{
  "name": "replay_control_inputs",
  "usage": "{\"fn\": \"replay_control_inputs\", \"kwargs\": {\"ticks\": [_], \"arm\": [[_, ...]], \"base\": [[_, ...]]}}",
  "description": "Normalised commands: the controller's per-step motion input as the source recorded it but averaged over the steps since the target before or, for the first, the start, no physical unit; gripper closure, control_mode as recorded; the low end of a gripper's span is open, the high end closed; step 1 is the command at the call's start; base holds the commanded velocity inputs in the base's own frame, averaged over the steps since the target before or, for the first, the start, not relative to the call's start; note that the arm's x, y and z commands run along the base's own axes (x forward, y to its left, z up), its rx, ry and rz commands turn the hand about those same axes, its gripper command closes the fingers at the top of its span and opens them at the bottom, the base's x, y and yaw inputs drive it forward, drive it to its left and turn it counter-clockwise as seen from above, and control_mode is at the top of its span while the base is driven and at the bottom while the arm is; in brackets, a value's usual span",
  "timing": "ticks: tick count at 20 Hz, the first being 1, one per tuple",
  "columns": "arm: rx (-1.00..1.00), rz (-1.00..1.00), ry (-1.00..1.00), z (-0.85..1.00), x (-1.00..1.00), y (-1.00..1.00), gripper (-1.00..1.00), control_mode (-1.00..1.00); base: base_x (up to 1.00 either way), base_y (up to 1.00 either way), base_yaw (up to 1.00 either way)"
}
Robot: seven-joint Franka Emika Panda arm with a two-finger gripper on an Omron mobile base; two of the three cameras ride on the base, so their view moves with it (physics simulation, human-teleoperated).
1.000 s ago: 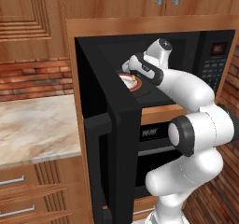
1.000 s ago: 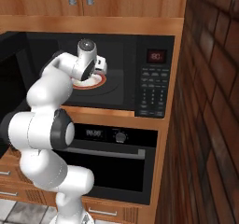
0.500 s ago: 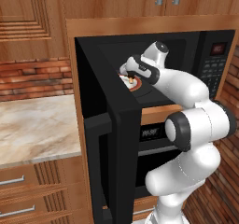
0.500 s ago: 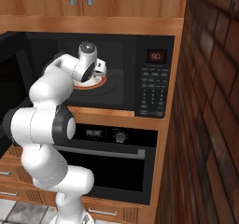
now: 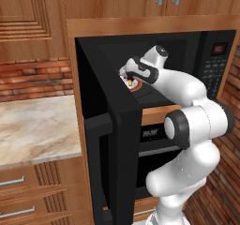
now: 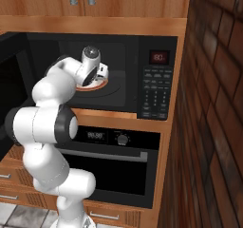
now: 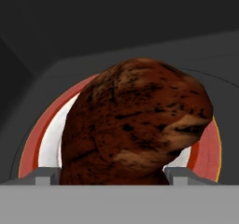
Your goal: Transport the steak from the fridge to the microwave and turn on the microwave.
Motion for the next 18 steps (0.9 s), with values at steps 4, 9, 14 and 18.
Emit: {"fn": "replay_control_inputs", "kwargs": {"ticks": [4,9,14,18], "arm": [[0.03,0.00,0.00,-0.12,0.27,0.01,1.00,-1.00],[0.02,0.00,0.00,-0.18,0.24,0.05,1.00,-1.00],[0.01,0.00,0.00,-0.20,0.23,0.07,1.00,-1.00],[0.01,0.00,0.00,-0.11,0.25,0.11,1.00,-1.00]], "base": [[0.00,0.00,0.00],[0.00,0.00,0.00],[0.00,0.00,0.00],[0.00,0.00,0.00]]}}
